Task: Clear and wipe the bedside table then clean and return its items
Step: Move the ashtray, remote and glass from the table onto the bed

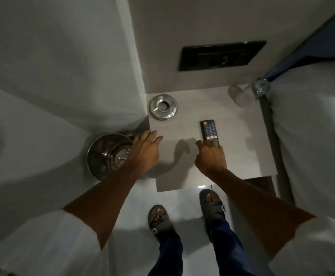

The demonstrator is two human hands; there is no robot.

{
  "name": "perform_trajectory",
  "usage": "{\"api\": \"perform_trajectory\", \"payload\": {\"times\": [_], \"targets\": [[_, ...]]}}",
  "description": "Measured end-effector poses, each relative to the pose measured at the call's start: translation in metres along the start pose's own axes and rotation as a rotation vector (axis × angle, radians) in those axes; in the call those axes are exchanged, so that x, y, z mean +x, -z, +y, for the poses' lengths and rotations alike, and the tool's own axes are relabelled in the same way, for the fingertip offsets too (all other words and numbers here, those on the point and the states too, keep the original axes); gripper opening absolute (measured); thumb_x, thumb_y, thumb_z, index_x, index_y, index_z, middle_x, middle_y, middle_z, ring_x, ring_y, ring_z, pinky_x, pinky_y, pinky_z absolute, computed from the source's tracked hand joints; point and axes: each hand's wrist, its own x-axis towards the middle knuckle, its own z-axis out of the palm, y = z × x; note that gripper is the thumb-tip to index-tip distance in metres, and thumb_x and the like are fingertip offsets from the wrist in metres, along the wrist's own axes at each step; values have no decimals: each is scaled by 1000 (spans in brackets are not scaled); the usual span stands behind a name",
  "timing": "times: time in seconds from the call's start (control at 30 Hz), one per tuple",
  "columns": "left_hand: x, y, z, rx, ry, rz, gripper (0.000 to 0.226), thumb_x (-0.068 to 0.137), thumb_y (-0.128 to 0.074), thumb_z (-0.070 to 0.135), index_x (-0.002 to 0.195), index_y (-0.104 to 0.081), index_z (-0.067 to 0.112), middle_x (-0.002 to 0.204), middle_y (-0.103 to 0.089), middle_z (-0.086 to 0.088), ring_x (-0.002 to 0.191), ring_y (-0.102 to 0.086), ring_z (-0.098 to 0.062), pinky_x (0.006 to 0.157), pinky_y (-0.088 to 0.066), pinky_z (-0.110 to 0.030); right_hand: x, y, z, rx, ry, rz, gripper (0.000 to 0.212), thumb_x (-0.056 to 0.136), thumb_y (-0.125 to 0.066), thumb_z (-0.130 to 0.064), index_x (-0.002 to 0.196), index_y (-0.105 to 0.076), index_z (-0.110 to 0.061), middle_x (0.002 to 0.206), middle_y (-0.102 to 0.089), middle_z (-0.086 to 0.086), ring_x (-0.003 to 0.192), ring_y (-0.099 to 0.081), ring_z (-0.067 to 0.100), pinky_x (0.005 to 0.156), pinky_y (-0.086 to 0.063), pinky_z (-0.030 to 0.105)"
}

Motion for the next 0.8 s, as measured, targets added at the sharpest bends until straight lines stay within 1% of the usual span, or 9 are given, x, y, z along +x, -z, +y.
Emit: {"api": "perform_trajectory", "payload": {"times": [0.1,0.17,0.23,0.3,0.43,0.53,0.6,0.7,0.8], "targets": [[19,0,27,48,-114,-26,52,91,-50,18,143,-44,18,156,-35,-7,145,-27,-26,114,-25,-43,-16,-3,35,61,-78,0,53,83,-56,-9,134,-44,-12,131,-57,12,119,-46,30,94,-43,42],[26,-1,42,46,-128,-55,52,93,-50,20,144,-42,18,158,-31,-8,146,-24,-26,115,-23,-43,-22,-5,48,88,-94,-23,59,84,-61,-15,139,-40,-14,129,-58,11,117,-46,29,94,-42,42],[31,-3,59,61,-142,-77,54,93,-49,22,146,-38,20,159,-27,-8,146,-22,-26,115,-23,-44,-26,-5,60,122,-116,-22,60,86,-63,-20,140,-39,-15,125,-59,11,117,-47,29,94,-42,43],[28,-4,68,57,-112,-88,56,93,-50,24,147,-36,21,160,-25,-8,146,-21,-26,115,-24,-45,-29,-3,63,137,-109,-19,59,86,-64,-23,139,-39,-15,124,-60,12,116,-48,29,93,-43,43],[12,4,83,41,-63,-114,57,93,-50,24,148,-35,21,161,-23,-10,147,-19,-28,115,-23,-46,-35,12,60,166,-59,-38,63,82,-69,-21,137,-39,-13,126,-57,14,114,-52,31,91,-46,44],[14,10,84,93,-53,-55,57,93,-51,25,147,-35,22,160,-23,-11,147,-19,-29,116,-22,-47,-35,20,62,194,-64,-60,64,80,-71,-20,136,-38,-13,127,-55,14,114,-53,31,91,-48,45],[30,14,75,120,-19,-36,59,93,-53,31,147,-34,21,160,-22,-13,147,-19,-30,116,-22,-48,-32,15,64,222,-94,-87,62,82,-69,-21,135,-38,-14,128,-53,14,116,-50,32,91,-47,47],[67,15,53,71,108,11,78,87,-64,42,151,-26,19,160,-19,-18,146,-18,-37,117,-23,-52,-22,-6,67,239,-117,-102,61,85,-63,-25,138,-33,-17,131,-47,14,119,-45,33,92,-47,48],[105,8,30,-28,207,108,95,83,-70,41,153,-15,8,161,-13,-22,146,-17,-41,119,-22,-51,-16,-31,70,225,-130,-68,64,87,-60,-34,141,-29,-20,134,-43,13,121,-43,32,95,-45,48]]}}
